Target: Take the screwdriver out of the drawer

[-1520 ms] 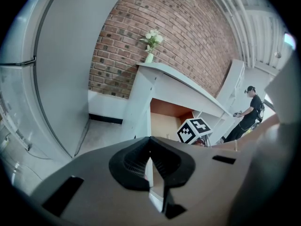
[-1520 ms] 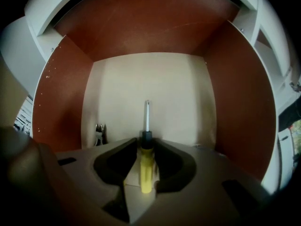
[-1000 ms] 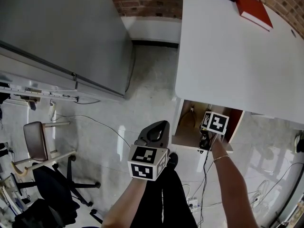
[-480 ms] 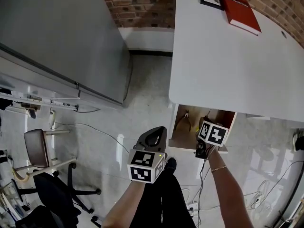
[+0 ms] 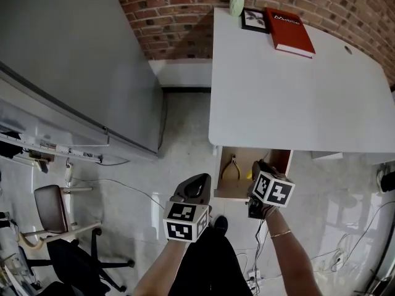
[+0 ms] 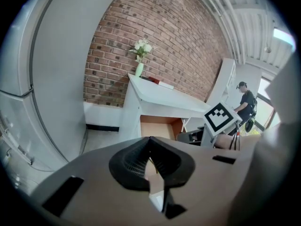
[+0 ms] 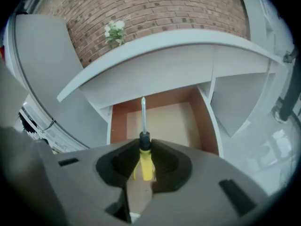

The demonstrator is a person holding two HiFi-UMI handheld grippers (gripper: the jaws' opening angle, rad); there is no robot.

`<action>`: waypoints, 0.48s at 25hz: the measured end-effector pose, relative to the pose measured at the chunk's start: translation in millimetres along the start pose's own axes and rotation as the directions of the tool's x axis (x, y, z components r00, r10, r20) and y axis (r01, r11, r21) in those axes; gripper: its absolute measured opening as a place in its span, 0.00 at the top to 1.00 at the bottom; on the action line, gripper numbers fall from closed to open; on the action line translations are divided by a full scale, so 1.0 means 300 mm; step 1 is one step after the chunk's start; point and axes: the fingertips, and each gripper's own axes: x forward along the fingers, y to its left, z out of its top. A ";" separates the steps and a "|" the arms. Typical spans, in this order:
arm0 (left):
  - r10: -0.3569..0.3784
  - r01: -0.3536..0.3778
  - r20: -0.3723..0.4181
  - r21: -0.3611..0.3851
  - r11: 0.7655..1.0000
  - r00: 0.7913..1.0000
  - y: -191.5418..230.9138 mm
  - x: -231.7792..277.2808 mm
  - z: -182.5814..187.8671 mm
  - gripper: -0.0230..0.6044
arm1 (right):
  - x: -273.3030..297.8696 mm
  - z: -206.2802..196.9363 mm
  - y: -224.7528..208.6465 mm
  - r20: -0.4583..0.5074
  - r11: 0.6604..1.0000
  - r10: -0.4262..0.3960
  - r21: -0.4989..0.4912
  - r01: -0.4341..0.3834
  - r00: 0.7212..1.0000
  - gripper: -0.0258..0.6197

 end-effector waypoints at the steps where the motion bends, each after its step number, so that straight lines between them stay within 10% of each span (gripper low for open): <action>1: -0.004 0.004 0.003 0.007 1.000 1.000 -0.006 -0.005 0.012 0.98 | -0.025 0.012 0.011 0.015 1.000 0.008 0.000 -0.008 1.000 0.84; 12: -0.039 0.037 0.039 0.049 0.998 0.998 -0.092 -0.087 0.125 0.98 | -0.332 0.095 0.105 0.142 0.998 0.070 -0.009 -0.070 0.987 0.84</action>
